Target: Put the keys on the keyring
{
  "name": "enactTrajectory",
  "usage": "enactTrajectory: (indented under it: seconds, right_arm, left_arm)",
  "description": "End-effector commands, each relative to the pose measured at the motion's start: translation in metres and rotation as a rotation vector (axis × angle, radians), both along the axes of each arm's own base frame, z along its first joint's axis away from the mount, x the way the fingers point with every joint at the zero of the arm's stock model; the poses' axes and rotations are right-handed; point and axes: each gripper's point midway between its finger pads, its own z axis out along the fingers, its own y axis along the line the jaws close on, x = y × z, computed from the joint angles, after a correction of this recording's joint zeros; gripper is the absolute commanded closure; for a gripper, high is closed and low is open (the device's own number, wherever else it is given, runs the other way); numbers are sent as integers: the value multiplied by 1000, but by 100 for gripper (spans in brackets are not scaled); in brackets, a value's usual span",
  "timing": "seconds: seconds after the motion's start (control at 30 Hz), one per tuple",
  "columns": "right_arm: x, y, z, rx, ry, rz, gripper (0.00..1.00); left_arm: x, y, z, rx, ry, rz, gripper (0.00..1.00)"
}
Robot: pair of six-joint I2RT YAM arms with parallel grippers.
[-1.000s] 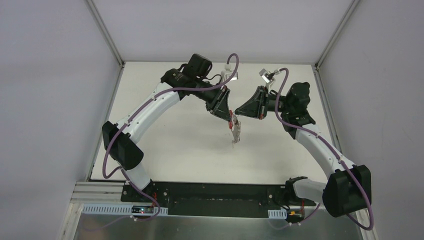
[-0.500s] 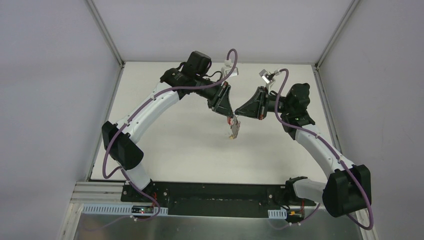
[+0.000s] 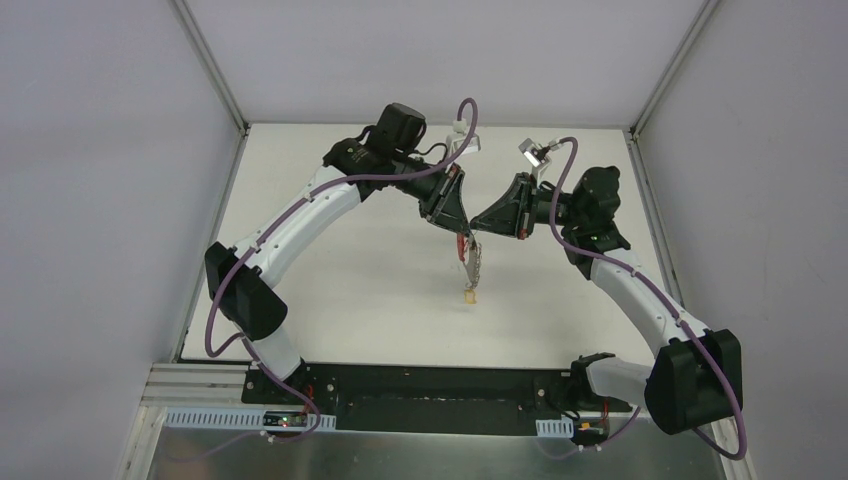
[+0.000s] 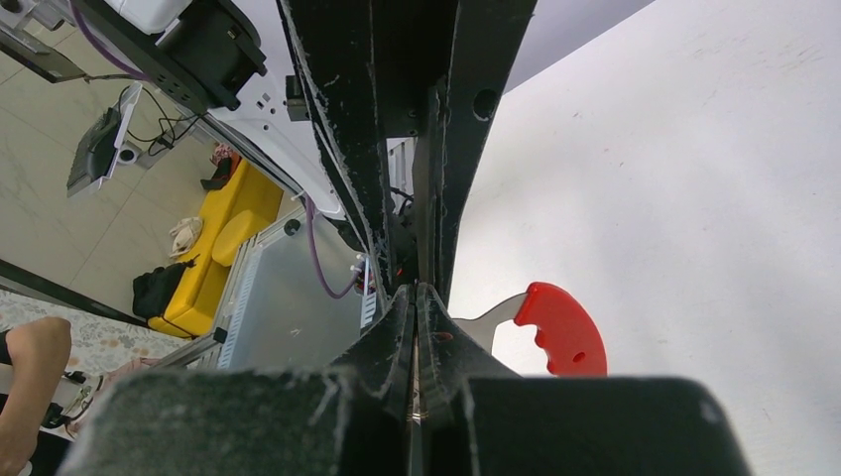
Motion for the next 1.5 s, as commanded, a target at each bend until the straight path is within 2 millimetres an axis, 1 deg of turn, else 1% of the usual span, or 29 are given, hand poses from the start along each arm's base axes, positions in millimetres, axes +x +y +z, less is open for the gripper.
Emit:
enactTrajectory:
  seconds: [0.0,0.03,0.07,0.1,0.23,0.3,0.33,0.53,0.77,1.47]
  right_arm:
    - [1,-3,17,31,-83,-19,100]
    - [1,-3,17,31,-83,-19,100]
    - [1,-3,17,30,-81,-18,100]
    - [1,-3,17,31,-82,-21,100]
    - [1,-4,18,31,-83,-23,100]
    - [2,-4,17,30,-80,-25,100]
    - [2,-4,16,30,-79,-25,100]
    - [2,-5,13,26,-86,-29,100]
    - [-2,-8,4,-2,-122,-21,100]
    - [-14,-8,-12,-30,-128,25,100]
  left_arm:
    - [-9,-1,11,-41,-8,-33,82]
    - [-9,-1,11,-42,-10,-32,82]
    - [-9,-1,11,-42,-9,-32,80]
    - [-9,-1,11,-42,-8,-32,85]
    - [-10,0,11,-43,-11,-33,93]
    - [-9,-1,12,-45,-11,-34,99]
    - [-9,-1,12,-47,-11,-35,100]
    - [-7,0,16,-40,-33,-28,100]
    - [-9,12,13,21,-99,-24,100]
    - [-8,13,15,20,-116,-18,100]
